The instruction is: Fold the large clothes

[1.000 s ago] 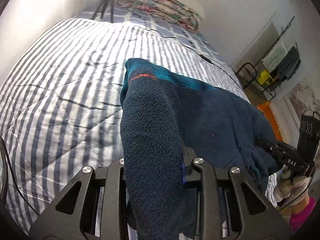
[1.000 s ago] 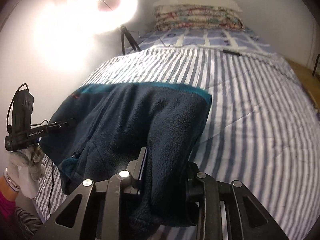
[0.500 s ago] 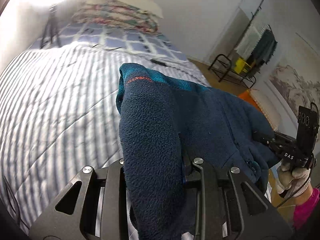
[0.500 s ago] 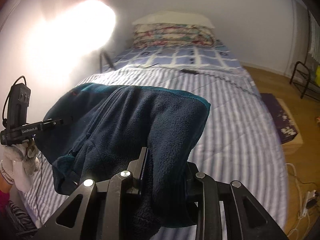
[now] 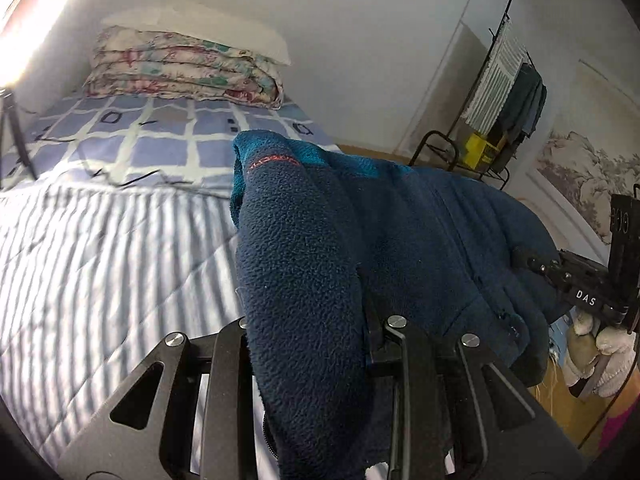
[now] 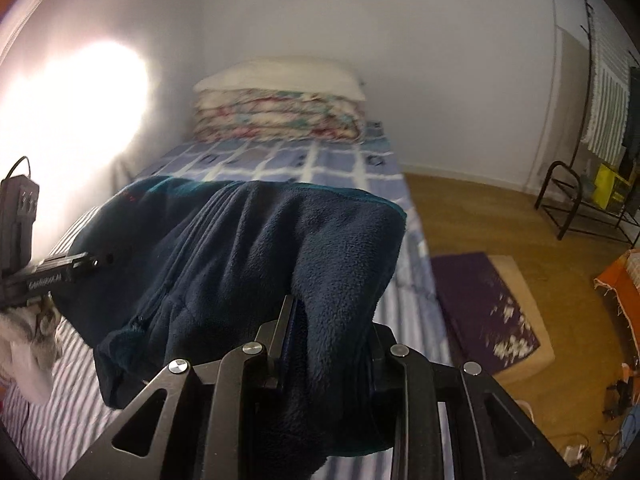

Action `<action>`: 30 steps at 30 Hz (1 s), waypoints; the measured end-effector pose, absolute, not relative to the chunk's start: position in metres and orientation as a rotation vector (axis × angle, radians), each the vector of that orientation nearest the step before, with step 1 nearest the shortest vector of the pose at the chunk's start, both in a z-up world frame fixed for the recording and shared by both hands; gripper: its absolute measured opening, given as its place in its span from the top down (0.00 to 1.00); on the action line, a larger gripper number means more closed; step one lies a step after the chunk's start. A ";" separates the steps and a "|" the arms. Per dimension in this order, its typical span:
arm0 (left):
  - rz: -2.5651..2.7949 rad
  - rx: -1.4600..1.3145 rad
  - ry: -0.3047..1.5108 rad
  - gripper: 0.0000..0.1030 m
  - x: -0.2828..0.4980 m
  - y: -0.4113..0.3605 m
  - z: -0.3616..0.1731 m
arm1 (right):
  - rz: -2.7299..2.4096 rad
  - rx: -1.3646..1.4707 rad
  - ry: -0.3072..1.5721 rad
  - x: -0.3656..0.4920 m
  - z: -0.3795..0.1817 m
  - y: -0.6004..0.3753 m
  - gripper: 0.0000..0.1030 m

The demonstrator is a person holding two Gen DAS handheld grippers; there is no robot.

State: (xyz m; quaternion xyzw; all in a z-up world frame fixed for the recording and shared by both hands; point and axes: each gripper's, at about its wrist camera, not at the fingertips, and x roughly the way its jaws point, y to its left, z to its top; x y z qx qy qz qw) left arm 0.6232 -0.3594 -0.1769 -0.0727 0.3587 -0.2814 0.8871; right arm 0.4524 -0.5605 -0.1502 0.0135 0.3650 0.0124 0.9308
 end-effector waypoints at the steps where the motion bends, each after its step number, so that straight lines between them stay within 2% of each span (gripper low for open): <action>1: -0.580 -0.156 0.742 0.75 0.631 -0.364 -0.182 | 0.015 0.023 0.737 0.467 -0.154 -0.569 0.75; 7: -0.544 -0.181 0.729 0.75 0.684 -0.392 -0.223 | -0.003 0.015 0.710 0.526 -0.189 -0.596 0.75; 11: -0.543 -0.201 0.814 0.75 0.706 -0.399 -0.267 | 0.002 0.049 0.736 0.551 -0.228 -0.614 0.74; 13: -0.544 -0.237 0.857 0.66 0.713 -0.395 -0.292 | -0.023 0.057 0.784 0.561 -0.255 -0.624 0.71; 15: -0.565 -0.271 0.858 0.59 0.717 -0.391 -0.292 | -0.041 0.086 0.805 0.565 -0.279 -0.635 0.64; 17: -0.563 -0.270 0.869 0.56 0.718 -0.391 -0.293 | -0.050 0.118 0.796 0.567 -0.287 -0.643 0.61; 19: -0.557 -0.255 0.854 0.54 0.715 -0.391 -0.292 | -0.052 0.155 0.787 0.564 -0.289 -0.648 0.53; 20: -0.549 -0.247 0.852 0.53 0.713 -0.393 -0.292 | -0.071 0.154 0.786 0.563 -0.288 -0.649 0.45; 21: -0.541 -0.240 0.853 0.51 0.712 -0.393 -0.291 | -0.094 0.146 0.785 0.562 -0.286 -0.649 0.42; 30: -0.495 -0.189 0.845 0.50 0.667 -0.383 -0.246 | -0.104 0.151 0.734 0.531 -0.225 -0.635 0.42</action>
